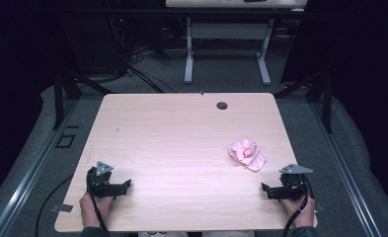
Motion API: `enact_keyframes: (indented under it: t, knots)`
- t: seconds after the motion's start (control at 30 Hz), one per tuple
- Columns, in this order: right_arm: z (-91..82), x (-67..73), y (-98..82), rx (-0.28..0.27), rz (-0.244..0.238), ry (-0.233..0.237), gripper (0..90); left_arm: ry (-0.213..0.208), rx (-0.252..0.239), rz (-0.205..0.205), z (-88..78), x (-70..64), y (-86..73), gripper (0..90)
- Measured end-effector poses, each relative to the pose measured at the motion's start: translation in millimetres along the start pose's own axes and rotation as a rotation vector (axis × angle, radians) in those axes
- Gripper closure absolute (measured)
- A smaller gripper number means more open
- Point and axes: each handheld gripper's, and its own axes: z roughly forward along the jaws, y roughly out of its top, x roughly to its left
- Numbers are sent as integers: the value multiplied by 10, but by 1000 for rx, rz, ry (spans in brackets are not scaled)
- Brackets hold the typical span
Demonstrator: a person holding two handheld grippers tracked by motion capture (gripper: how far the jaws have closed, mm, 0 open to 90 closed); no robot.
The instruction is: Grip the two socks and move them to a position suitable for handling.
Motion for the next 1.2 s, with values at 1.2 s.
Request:
enact_keyframes:
  t: [1.2]
  knots:
    - [-187, -35, 545, 52, -16, 50, 0, 3, 1, -1, 3, 3, 3, 4]
